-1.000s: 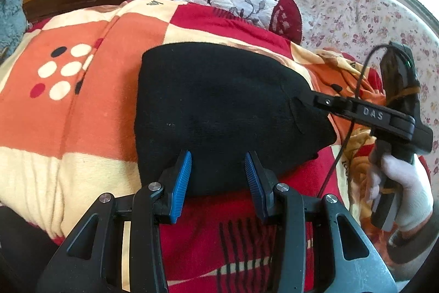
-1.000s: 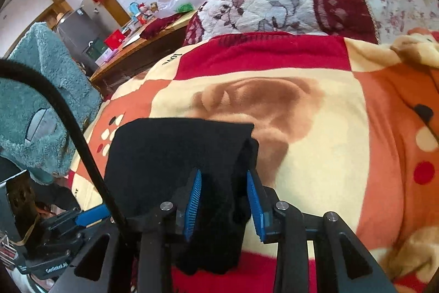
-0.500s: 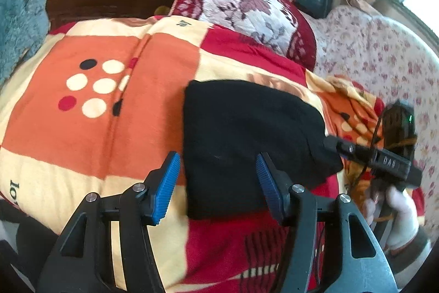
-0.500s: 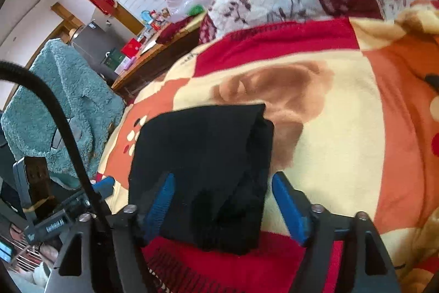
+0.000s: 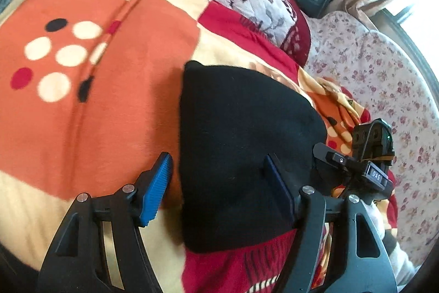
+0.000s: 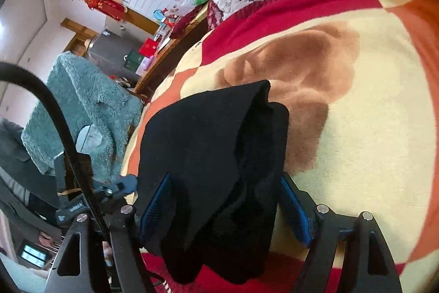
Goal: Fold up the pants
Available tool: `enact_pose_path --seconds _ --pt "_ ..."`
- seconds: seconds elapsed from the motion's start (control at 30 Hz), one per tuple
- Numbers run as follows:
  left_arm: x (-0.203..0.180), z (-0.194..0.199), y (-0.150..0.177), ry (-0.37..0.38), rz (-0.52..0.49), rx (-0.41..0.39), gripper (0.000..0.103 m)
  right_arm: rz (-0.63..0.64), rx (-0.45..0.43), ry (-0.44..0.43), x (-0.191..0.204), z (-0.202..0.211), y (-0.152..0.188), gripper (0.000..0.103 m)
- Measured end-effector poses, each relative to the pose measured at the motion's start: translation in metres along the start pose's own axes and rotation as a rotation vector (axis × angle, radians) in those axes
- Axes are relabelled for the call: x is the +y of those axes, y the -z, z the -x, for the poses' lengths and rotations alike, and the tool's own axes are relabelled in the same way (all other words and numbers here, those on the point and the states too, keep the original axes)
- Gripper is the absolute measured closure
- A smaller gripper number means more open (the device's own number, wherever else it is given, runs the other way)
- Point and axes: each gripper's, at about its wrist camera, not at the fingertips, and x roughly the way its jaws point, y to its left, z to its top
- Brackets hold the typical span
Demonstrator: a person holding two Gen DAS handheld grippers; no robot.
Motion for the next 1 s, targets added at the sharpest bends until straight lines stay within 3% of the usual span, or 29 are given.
enact_pose_path --seconds 0.17,0.23,0.33,0.5,0.73,0.9,1.0 --pt "-0.013 -0.011 0.002 -0.034 -0.056 -0.009 0.038 0.032 -0.034 0.005 0.001 0.001 0.007 0.047" --pt "-0.018 -0.009 0.001 -0.040 -0.070 -0.016 0.053 0.038 -0.043 0.013 0.004 0.003 0.009 0.051" --pt "-0.026 -0.001 -0.002 -0.057 -0.094 -0.034 0.063 0.054 -0.060 0.010 0.012 0.012 0.008 0.056" --pt "-0.047 0.014 -0.021 -0.028 -0.141 -0.084 0.063 0.074 -0.120 -0.025 0.030 0.033 -0.007 0.058" --pt "-0.084 0.003 -0.063 0.018 -0.187 -0.110 0.063 0.113 -0.198 0.018 0.042 0.068 -0.043 0.058" --pt "-0.096 -0.037 -0.073 -0.005 -0.207 -0.062 0.063 0.074 -0.211 0.065 0.018 0.074 -0.055 0.058" --pt "-0.094 -0.062 -0.070 -0.059 -0.222 -0.044 0.063 0.028 -0.194 0.104 -0.010 0.063 -0.058 0.058"
